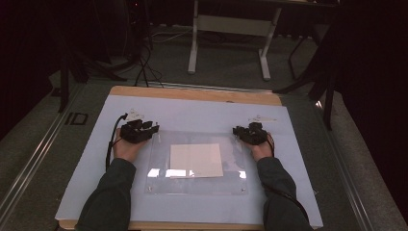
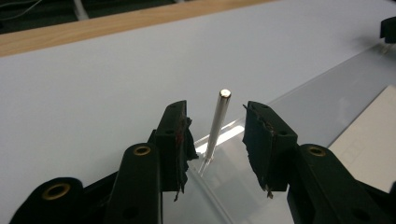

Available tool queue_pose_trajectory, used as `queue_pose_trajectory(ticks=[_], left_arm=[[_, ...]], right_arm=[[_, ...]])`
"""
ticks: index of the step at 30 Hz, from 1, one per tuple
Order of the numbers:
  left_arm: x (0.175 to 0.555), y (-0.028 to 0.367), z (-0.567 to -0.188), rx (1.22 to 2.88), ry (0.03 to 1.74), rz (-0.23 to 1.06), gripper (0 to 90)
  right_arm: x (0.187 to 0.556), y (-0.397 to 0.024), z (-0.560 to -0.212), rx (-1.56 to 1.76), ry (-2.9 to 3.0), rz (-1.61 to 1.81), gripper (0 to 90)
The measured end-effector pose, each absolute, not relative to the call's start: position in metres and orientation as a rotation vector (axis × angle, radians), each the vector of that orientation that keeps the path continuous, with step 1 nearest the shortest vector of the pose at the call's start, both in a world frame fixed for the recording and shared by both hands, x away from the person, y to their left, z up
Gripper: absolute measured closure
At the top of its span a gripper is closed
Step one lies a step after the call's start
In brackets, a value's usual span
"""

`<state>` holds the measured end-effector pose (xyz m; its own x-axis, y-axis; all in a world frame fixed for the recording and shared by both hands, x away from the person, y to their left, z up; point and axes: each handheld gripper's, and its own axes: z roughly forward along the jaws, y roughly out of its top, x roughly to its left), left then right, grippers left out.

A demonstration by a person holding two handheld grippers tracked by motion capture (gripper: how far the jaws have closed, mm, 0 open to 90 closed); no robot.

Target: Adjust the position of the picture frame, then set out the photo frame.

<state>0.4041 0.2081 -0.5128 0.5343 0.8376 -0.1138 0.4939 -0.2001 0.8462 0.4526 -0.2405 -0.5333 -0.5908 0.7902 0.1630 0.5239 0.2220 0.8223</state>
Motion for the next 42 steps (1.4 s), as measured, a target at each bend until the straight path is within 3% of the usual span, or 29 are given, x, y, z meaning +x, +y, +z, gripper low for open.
queue_pose_trajectory(ticks=[5, 11, 16, 22, 42], left_arm=[[0.404, 0.210, -0.514, 1.825, 1.081, 0.448, 58.7], [0.403, 0.206, -0.514, 1.845, 1.066, 0.464, 59.2], [0.404, 0.205, -0.516, 1.864, 1.055, 0.477, 71.3], [0.406, 0.207, -0.517, 1.855, 1.056, 0.480, 83.5], [0.416, 0.199, -0.521, 1.869, 1.064, 0.481, 83.2]], right_arm=[[0.447, -0.236, -0.522, 1.129, 2.215, 1.259, 67.6], [0.442, -0.232, -0.518, 1.083, 2.218, 1.204, 75.1], [0.444, -0.236, -0.520, 1.121, 2.201, 1.221, 83.5], [0.444, -0.236, -0.521, 1.116, 2.195, 1.217, 84.0], [0.441, -0.236, -0.520, 1.113, 2.174, 1.224, 85.2]])
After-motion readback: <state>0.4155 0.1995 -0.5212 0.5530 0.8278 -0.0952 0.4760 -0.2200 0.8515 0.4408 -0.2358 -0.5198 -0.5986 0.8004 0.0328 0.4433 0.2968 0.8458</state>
